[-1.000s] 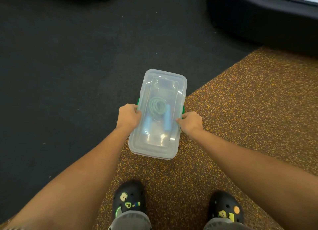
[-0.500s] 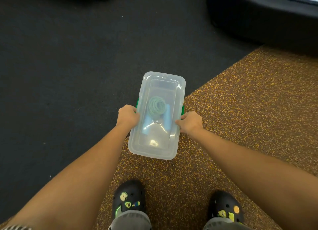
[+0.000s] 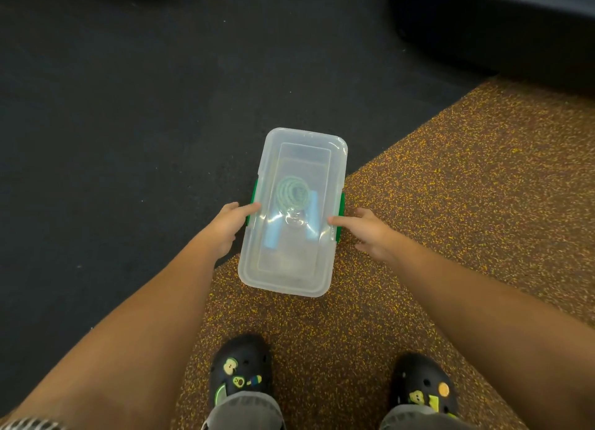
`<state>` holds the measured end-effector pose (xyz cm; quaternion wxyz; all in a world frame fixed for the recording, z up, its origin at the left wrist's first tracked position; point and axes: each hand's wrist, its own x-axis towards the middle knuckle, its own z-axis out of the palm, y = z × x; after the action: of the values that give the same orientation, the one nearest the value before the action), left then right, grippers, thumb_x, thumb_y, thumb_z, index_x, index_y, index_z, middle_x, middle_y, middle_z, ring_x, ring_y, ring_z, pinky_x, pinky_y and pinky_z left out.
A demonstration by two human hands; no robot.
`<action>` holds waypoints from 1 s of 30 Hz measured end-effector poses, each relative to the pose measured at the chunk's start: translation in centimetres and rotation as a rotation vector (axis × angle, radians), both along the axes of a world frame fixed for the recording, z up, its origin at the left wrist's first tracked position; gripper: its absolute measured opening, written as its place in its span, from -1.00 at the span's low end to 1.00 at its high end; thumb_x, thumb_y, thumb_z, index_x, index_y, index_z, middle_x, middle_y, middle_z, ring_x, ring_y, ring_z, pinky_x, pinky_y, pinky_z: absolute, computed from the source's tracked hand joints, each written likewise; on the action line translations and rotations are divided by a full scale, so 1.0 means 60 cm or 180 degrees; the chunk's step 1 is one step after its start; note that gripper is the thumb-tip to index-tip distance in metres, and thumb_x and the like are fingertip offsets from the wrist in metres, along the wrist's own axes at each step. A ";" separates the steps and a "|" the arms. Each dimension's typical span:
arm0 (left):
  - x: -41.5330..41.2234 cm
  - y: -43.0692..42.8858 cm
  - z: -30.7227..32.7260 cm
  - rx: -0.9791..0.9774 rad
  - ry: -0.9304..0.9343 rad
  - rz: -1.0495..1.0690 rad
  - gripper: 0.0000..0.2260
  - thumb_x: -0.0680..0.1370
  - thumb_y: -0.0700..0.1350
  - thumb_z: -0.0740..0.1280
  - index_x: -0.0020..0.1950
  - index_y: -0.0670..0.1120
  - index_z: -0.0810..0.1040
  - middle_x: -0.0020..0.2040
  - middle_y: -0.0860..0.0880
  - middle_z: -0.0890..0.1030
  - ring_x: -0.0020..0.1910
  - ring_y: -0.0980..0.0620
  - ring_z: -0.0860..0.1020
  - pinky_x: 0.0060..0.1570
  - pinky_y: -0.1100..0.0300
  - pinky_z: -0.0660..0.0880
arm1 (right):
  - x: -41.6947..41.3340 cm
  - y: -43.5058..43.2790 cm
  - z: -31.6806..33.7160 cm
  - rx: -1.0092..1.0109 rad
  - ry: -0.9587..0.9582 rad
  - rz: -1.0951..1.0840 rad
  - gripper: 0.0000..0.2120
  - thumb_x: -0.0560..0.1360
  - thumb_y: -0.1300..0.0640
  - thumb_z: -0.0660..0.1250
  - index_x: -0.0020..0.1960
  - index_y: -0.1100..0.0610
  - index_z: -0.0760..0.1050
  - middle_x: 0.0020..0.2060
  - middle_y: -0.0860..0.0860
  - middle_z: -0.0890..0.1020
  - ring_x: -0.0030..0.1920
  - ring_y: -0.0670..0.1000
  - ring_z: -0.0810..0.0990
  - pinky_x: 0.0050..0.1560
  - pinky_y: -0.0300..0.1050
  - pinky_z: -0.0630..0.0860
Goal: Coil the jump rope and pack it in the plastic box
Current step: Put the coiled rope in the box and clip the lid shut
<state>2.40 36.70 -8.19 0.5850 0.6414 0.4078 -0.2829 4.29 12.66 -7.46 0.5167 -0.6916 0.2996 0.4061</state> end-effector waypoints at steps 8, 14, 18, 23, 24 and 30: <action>0.005 -0.005 0.002 -0.0248 0.0024 -0.0225 -0.53 0.52 0.08 0.30 0.35 -0.11 0.39 0.15 -0.05 0.57 0.09 -0.01 0.53 0.20 0.06 0.39 | 0.009 0.017 -0.013 0.0400 -0.0060 -0.0225 -0.35 0.45 0.14 0.37 0.44 0.23 0.16 0.33 0.14 0.44 0.29 0.12 0.45 0.35 0.07 0.37; 0.010 -0.018 0.012 0.0403 -0.0319 -0.0154 -0.62 0.50 -0.08 0.36 0.25 -0.22 0.46 -0.02 -0.06 0.58 -0.13 0.03 0.55 -0.12 0.16 0.46 | 0.008 0.025 -0.013 0.0111 -0.0263 -0.0291 -0.56 0.41 0.17 0.42 0.22 0.21 0.38 0.15 0.17 0.56 0.12 0.16 0.58 0.15 0.12 0.54; 0.009 -0.018 0.012 0.0859 -0.0651 -0.0396 -0.74 0.48 -0.08 0.38 0.11 -0.19 0.54 -0.12 -0.03 0.56 -0.03 -0.07 0.57 -0.03 0.06 0.53 | 0.007 0.026 -0.019 -0.0260 -0.0467 -0.0203 -0.67 0.34 0.10 0.47 -0.01 0.11 0.39 0.08 0.17 0.59 0.06 0.17 0.61 0.09 0.20 0.56; 0.013 -0.018 0.020 0.0440 -0.0343 0.0228 -0.76 0.59 0.03 0.20 -0.13 -0.10 0.51 -0.20 0.00 0.50 -0.18 0.03 0.52 -0.16 0.15 0.46 | 0.010 0.026 0.007 0.0543 -0.0150 -0.0846 -0.63 0.55 -0.01 0.20 0.26 0.20 0.36 0.14 0.09 0.54 0.09 0.08 0.55 -0.01 0.03 0.57; 0.014 -0.018 0.022 0.0247 -0.0259 0.0458 -0.77 0.60 0.01 0.18 -0.02 -0.12 0.52 -0.14 -0.02 0.52 -0.17 0.05 0.52 -0.10 0.12 0.49 | 0.011 0.021 0.008 0.0714 -0.0051 -0.0921 -0.61 0.58 0.00 0.14 0.32 0.20 0.33 0.16 0.09 0.53 0.10 0.08 0.54 -0.06 0.00 0.57; 0.017 -0.015 0.023 0.0071 -0.0138 0.0716 -0.76 0.55 -0.12 0.30 0.18 -0.17 0.53 0.06 -0.08 0.58 0.00 -0.01 0.56 0.05 0.07 0.53 | 0.010 0.005 0.018 0.0909 0.0136 -0.0848 -0.62 0.58 0.24 0.14 0.39 0.26 0.29 0.26 0.18 0.52 0.20 0.13 0.54 0.06 0.03 0.53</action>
<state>3.42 35.80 -6.82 0.6146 0.6040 0.4677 -0.1969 4.91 12.94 -6.38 0.6523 -0.5567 0.3387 0.3871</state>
